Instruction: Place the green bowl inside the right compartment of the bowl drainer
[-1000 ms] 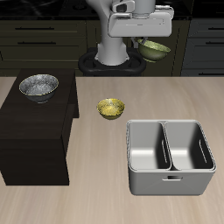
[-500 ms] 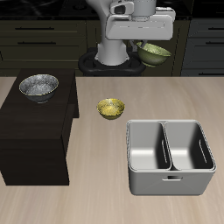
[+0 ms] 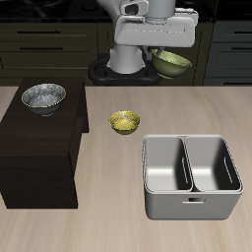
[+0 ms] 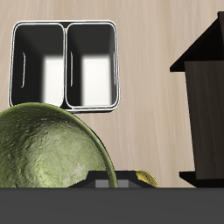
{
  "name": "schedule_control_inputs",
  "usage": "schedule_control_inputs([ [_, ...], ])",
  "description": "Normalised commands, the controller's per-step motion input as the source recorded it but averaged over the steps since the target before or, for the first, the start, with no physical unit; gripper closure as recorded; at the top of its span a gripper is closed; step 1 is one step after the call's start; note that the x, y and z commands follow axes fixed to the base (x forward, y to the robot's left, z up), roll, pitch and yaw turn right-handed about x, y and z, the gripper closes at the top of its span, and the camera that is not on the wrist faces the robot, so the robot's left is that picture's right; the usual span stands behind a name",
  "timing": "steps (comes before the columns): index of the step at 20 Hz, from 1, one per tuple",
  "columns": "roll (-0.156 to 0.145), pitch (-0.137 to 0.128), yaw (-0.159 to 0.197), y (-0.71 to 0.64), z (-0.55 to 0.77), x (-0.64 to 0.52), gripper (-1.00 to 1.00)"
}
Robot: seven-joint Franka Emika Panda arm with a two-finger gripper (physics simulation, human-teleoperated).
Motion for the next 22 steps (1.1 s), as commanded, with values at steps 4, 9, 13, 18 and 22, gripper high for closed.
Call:
schedule_control_inputs([
  [4, 0.013, -0.028, 0.023, -0.05, 0.03, 0.33, 1.00],
  [9, 0.061, 0.014, 0.011, 0.03, -0.02, 0.35, 1.00],
  [13, 0.041, 0.008, 0.025, 0.02, -0.02, 0.18, 1.00],
  [18, 0.007, 0.011, -0.008, -0.04, 0.01, 0.19, 1.00],
  [22, -0.004, 0.031, 0.020, 0.00, -0.18, 0.41, 1.00],
])
